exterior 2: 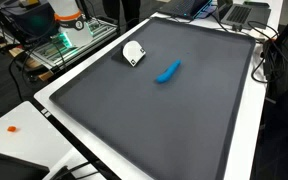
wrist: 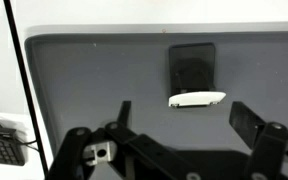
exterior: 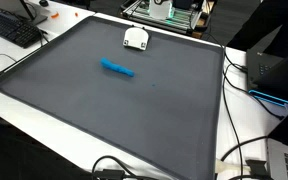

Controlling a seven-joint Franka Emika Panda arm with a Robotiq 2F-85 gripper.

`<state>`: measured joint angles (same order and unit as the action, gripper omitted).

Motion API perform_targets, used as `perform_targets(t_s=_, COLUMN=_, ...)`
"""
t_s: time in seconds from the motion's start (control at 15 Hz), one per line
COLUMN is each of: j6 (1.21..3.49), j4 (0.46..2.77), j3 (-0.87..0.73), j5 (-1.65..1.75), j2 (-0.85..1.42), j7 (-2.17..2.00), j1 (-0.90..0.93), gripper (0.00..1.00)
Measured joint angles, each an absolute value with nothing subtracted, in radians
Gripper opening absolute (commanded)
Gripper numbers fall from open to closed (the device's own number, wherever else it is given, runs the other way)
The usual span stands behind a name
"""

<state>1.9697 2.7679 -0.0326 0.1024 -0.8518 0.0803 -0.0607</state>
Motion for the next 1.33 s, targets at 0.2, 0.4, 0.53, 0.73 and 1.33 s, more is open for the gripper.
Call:
perform_targets(t_s=0.2, j6=1.966, j4=2.812, j3=-0.032, j5=0.102, j2=-0.843, j7=0.080, j1=-0.061, gripper=1.00)
perform_targets(t_s=0.4, j6=1.966, j4=2.797, j3=-0.032, j5=0.093, j2=-0.831, j7=0.061, j1=-0.060, gripper=1.00)
perform_targets(t_s=0.53, j6=1.966, j4=2.781, j3=-0.020, j5=0.060, j2=-0.810, j7=-0.008, j1=-0.059, gripper=1.00)
perform_targets(t_s=0.73, j6=1.970, j4=2.766, j3=0.017, j5=-0.029, j2=-0.755, j7=-0.154, j1=-0.058, gripper=1.00)
perform_targets(t_s=1.33, j6=2.115, j4=2.753, j3=0.101, j5=-0.249, j2=-0.570, j7=-0.556, j1=-0.060, gripper=1.00)
